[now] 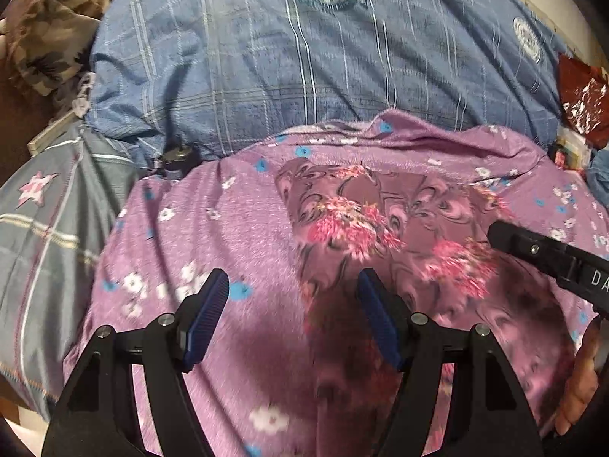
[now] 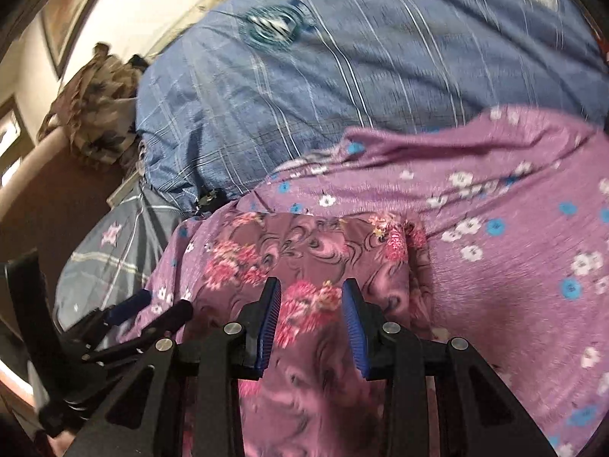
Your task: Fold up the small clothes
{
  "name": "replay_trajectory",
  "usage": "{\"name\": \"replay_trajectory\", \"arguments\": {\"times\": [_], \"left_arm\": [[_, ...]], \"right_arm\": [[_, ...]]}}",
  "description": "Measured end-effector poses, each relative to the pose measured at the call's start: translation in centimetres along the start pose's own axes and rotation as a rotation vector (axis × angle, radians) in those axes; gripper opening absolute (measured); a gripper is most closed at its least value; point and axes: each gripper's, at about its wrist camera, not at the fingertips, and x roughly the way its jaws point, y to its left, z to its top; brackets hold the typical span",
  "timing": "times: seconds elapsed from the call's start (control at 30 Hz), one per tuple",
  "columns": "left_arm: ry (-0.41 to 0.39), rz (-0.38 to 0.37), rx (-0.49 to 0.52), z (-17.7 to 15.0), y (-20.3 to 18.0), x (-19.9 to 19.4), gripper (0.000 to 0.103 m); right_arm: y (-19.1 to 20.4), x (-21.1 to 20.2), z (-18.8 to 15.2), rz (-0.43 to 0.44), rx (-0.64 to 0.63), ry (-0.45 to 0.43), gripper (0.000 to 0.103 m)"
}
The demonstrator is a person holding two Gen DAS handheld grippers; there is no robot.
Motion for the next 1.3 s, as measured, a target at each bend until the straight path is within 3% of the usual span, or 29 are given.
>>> {"name": "replay_trajectory", "arguments": {"times": [0.17, 0.33, 0.53, 0.77, 1.07, 1.3], "left_arm": [[0.080, -0.027, 0.004, -0.3, -0.8, 3.9, 0.078], [0.096, -0.024, -0.024, 0.0, -0.6, 4.0, 0.083], [0.033, 0.036, -0.038, 0.0, -0.8, -1.2, 0.082], [-0.079, 0.073, -0.074, -1.3, -0.1, -10.9, 0.083], [-0.195, 0.097, -0.093, -2.8, 0.6, -20.4, 0.086], [-0.255, 0.130, -0.091, -4.1, 0.5, -25.2, 0.089]], "right_arm": [[-2.6, 4.6, 0.3, 0.031, 0.102, 0.131, 0.035], [-3.2, 4.9, 0.6, 0.069, 0.122, 0.140, 0.035], [-2.4, -0.2, 0.2, 0.071, 0.064, 0.019, 0.040], [-0.2, -8.8, -2.3, 0.057, -0.006, -0.123, 0.054], [2.9, -17.3, -5.4, 0.068, -0.084, -0.182, 0.059], [5.2, -22.3, -6.5, 0.094, -0.126, -0.240, 0.062]]}}
